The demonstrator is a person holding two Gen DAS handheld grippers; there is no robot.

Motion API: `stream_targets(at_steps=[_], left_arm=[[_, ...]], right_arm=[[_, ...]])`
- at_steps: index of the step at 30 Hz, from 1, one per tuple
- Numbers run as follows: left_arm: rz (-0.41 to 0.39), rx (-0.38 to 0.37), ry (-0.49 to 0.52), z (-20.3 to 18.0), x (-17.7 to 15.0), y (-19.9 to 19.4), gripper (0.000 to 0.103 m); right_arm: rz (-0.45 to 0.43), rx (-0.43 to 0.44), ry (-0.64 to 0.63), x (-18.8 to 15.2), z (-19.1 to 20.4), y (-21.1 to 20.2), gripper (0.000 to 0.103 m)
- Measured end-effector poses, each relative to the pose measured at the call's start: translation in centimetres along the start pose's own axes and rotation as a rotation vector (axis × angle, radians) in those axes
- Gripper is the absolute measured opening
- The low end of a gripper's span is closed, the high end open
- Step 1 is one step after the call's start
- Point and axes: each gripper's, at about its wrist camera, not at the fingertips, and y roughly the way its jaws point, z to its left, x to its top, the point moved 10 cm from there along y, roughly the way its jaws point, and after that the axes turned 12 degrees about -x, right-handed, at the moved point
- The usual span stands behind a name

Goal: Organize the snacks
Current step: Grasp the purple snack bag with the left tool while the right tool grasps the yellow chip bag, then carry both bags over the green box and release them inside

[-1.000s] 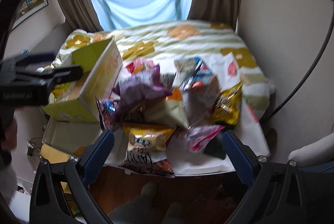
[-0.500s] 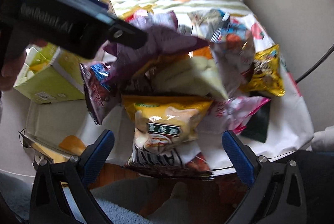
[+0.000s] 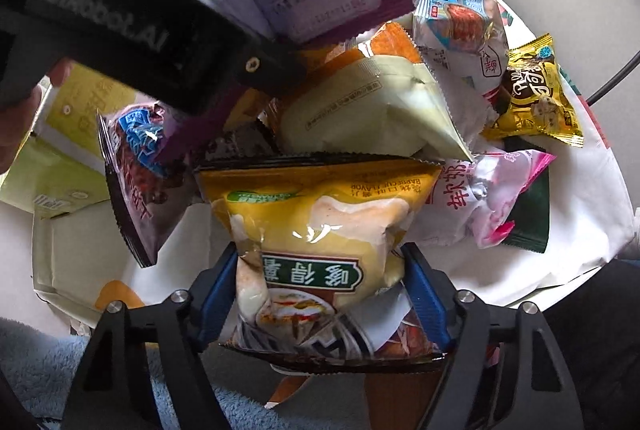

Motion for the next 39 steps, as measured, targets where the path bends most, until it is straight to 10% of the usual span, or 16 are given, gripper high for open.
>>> stream_targets(at_steps=[10,26,39], left_arm=[[-0.051,-0.053,-0.052,0.0,-0.6,-2.2,0.076],[-0.28,0.09,-0.222,-0.7,-1.3,-12.4,0.074],[-0.451,0.272,-0.587,5.9,-12.6,-23.0,0.074]], right_arm=[[-0.029,0.006,0.04,-0.2,-1.0,-1.4,0.061],[-0.192,0.045,-0.014,2.7,-3.8,-9.7,0.061],[-0.349,0.18,-0.22,11.7,0.5,-17.0,0.061]])
